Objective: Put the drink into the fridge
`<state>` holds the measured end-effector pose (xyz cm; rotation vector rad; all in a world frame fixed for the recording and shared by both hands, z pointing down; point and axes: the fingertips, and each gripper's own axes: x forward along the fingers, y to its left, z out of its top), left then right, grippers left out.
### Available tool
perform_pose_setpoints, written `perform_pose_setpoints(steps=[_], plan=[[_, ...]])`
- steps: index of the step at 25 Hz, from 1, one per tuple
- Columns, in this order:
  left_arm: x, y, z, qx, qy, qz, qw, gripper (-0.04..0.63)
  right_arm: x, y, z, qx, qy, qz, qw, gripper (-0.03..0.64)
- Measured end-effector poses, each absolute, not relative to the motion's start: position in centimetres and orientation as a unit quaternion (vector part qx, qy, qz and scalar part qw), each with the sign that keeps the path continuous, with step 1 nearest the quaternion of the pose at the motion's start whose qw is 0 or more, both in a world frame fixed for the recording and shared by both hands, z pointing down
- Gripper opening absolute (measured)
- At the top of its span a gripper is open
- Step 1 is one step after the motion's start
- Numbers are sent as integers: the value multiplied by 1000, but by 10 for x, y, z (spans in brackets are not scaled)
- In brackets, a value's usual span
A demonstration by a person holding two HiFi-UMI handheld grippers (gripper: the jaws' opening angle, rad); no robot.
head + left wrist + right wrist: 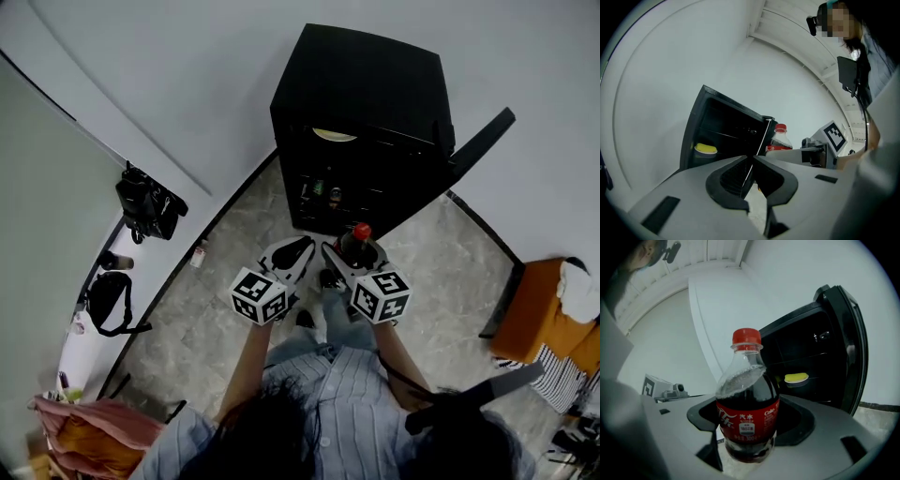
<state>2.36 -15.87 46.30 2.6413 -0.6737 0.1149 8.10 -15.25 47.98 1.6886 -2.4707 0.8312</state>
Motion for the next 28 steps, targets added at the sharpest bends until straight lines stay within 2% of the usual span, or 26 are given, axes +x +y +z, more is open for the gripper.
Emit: perform_pose_setpoints(steps=[10, 28], plan=[[44, -182, 506, 935, -246, 60, 248, 29, 102, -206, 515, 525, -801, 284, 44, 302], [51, -223, 535, 929, -256, 81, 255, 29, 129, -299, 576, 523, -805, 259, 103, 302]])
